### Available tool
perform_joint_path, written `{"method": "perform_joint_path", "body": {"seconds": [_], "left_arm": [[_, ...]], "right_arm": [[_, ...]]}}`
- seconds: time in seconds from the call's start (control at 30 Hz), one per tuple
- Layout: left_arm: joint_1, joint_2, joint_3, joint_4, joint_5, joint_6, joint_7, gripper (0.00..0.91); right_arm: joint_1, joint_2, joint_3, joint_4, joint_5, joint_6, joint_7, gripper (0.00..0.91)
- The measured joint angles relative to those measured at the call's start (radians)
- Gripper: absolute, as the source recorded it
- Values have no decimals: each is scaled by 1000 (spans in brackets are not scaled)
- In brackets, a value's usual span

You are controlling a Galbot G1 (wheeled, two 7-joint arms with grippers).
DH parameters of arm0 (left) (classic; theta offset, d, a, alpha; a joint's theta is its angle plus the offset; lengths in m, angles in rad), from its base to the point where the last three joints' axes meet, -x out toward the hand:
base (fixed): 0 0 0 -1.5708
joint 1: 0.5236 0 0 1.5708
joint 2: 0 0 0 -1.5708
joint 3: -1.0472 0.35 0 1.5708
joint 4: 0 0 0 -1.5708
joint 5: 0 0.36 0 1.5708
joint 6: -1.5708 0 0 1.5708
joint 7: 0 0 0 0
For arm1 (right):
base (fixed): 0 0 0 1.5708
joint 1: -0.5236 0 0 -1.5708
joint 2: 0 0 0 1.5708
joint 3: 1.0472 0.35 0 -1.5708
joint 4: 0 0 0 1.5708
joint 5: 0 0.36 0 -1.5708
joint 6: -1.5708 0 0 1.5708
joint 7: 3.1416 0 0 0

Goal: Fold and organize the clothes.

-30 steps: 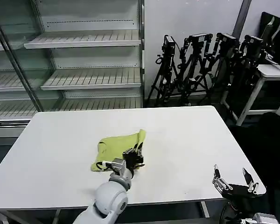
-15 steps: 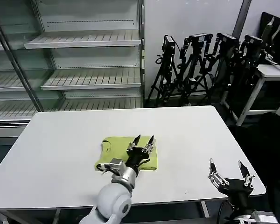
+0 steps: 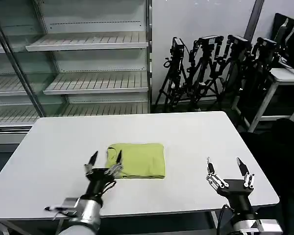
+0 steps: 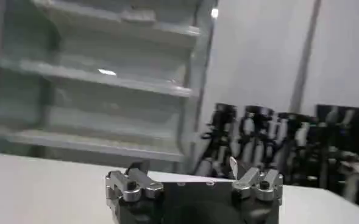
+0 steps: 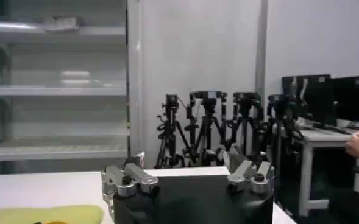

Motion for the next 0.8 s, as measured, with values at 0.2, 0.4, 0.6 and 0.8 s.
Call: {"method": "perform_joint_path", "body": {"seconds": [0.2, 0.4, 0.6, 0.8], "left_arm": [[118, -11, -60, -80, 54, -9, 15, 907], [191, -19, -96, -132, 94, -11, 31, 907], [243, -29, -117, -163, 121, -15, 38, 907], [281, -40, -132, -184, 138, -17, 43, 907]], "right_arm": [[24, -4, -44, -44, -20, 20, -8, 907], [44, 0, -77, -77, -40, 44, -12, 907], [60, 9, -106, -107, -67, 71, -13, 907], [62, 8, -126, -113, -89, 84, -11, 907]]}}
